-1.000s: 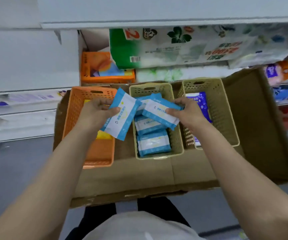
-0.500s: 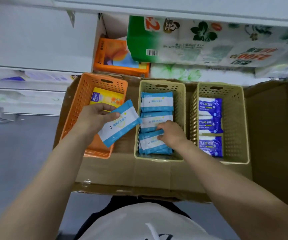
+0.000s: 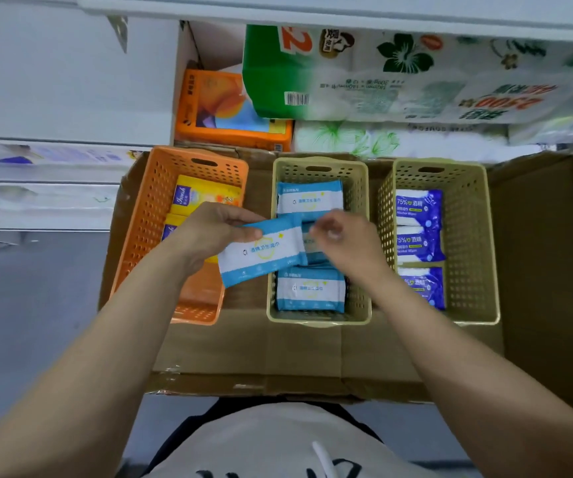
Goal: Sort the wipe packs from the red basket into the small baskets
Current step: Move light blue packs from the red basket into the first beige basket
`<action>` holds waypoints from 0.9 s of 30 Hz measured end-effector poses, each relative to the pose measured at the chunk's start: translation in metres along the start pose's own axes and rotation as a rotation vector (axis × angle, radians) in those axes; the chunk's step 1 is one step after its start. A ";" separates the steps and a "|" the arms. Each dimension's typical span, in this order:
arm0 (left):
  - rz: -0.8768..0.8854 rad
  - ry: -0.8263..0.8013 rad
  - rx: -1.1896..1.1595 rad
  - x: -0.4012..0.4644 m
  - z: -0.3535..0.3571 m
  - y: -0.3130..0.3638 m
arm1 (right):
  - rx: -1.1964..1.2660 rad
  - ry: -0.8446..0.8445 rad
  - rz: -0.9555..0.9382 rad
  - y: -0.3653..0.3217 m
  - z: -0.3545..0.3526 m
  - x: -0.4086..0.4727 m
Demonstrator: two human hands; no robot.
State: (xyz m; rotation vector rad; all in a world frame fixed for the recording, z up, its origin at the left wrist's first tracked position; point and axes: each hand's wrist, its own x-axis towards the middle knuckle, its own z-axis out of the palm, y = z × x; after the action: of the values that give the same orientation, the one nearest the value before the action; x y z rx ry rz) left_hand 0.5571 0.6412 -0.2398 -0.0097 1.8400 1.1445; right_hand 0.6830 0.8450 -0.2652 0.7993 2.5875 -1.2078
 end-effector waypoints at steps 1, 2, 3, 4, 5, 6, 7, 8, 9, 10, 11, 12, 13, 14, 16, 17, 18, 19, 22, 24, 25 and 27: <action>0.003 -0.026 0.021 0.002 0.003 0.005 | 0.248 -0.021 0.059 -0.009 -0.010 0.006; 0.016 -0.043 0.040 0.004 0.006 0.010 | 0.389 -0.120 0.084 -0.018 -0.019 0.012; 0.040 -0.053 0.058 0.006 0.010 0.015 | 0.399 -0.254 0.069 -0.024 -0.026 0.018; 0.070 -0.054 0.072 0.009 0.015 0.019 | 0.330 -0.387 0.043 -0.029 -0.031 0.024; 0.102 -0.042 0.076 0.012 0.019 0.022 | 0.227 -0.477 0.022 -0.031 -0.033 0.029; 0.127 -0.010 0.066 0.014 0.023 0.024 | 0.122 -0.508 0.009 -0.029 -0.034 0.034; 0.146 0.045 0.043 0.017 0.026 0.024 | 0.069 -0.490 0.006 -0.026 -0.034 0.039; 0.161 0.117 0.018 0.019 0.029 0.022 | 0.080 -0.434 0.018 -0.022 -0.035 0.044; 0.172 0.195 0.016 0.022 0.032 0.018 | 0.125 -0.356 0.047 -0.018 -0.037 0.049; 0.173 0.265 0.048 0.025 0.034 0.013 | 0.178 -0.274 0.084 -0.014 -0.040 0.054; 0.158 0.318 0.099 0.026 0.037 0.006 | 0.200 -0.206 0.113 -0.010 -0.043 0.059; 0.135 0.345 0.143 0.027 0.041 0.000 | 0.167 -0.160 0.125 -0.006 -0.046 0.064; 0.110 0.346 0.164 0.027 0.045 -0.007 | 0.091 -0.144 0.125 -0.003 -0.048 0.070; 0.093 0.332 0.170 0.027 0.050 -0.014 | -0.005 -0.145 0.113 0.000 -0.047 0.077; 0.104 0.306 0.182 0.028 0.057 -0.023 | -0.195 -0.176 0.065 0.000 -0.043 0.089; 0.113 0.302 0.181 0.029 0.060 -0.025 | -0.260 -0.195 0.038 -0.001 -0.040 0.094; 0.115 0.304 0.166 0.030 0.062 -0.027 | -0.301 -0.213 0.016 -0.001 -0.036 0.099; 0.109 0.310 0.146 0.032 0.063 -0.028 | -0.327 -0.222 -0.002 -0.002 -0.032 0.102; 0.107 0.325 0.153 0.036 0.064 -0.032 | -0.438 -0.135 -0.026 -0.002 -0.020 0.109; 0.106 0.317 0.167 0.037 0.064 -0.034 | -0.538 -0.031 -0.025 -0.001 -0.011 0.108; 0.097 0.305 0.157 0.037 0.065 -0.035 | -0.585 0.011 -0.025 0.000 -0.006 0.105; 0.074 0.279 0.126 0.038 0.064 -0.038 | -0.679 0.095 -0.038 0.002 0.003 0.095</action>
State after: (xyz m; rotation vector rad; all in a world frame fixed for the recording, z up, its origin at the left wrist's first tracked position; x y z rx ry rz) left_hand 0.5970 0.6816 -0.3011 -0.0313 2.1730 1.1200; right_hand 0.6039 0.8812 -0.3036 0.6588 2.8063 -0.2395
